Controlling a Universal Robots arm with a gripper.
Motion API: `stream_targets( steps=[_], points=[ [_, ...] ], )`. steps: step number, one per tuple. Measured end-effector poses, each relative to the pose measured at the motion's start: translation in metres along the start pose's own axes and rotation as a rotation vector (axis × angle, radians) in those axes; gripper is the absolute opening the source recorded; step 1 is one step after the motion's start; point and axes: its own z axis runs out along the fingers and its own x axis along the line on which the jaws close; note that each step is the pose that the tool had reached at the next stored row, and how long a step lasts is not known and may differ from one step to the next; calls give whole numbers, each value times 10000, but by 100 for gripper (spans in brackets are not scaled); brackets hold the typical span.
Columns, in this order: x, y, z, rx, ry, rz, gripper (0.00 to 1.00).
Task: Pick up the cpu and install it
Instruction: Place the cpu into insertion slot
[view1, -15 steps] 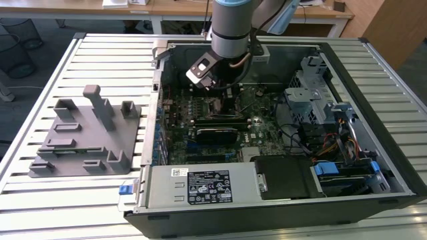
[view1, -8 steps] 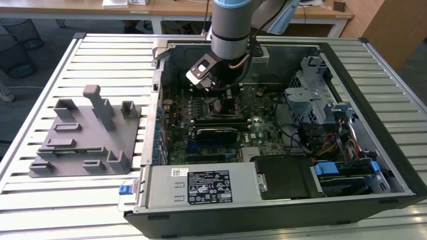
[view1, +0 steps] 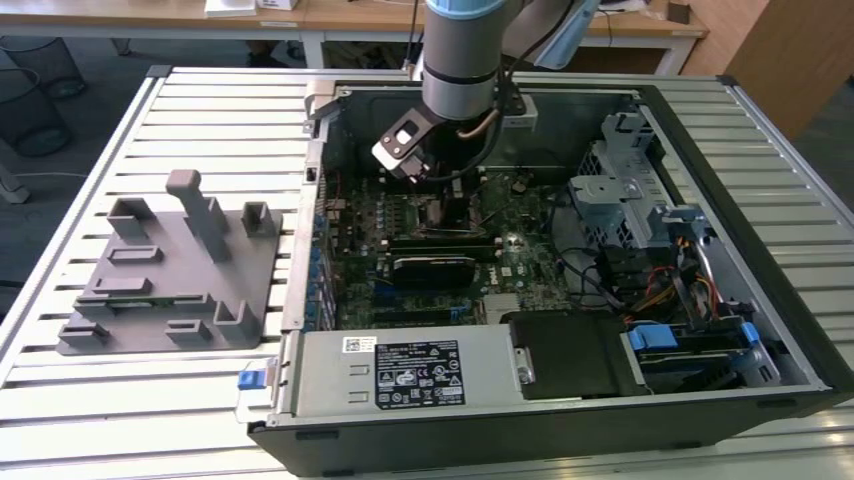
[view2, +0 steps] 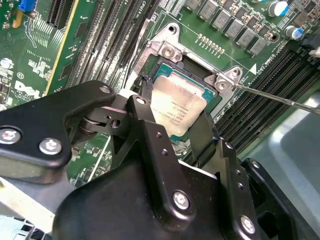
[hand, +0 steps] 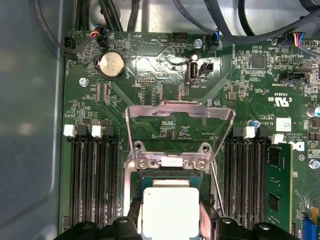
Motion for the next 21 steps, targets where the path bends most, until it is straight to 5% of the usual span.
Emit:
stream_targets(
  steps=[21],
  points=[
    [2, 1, 44, -6, 14, 29, 55]
  ],
)
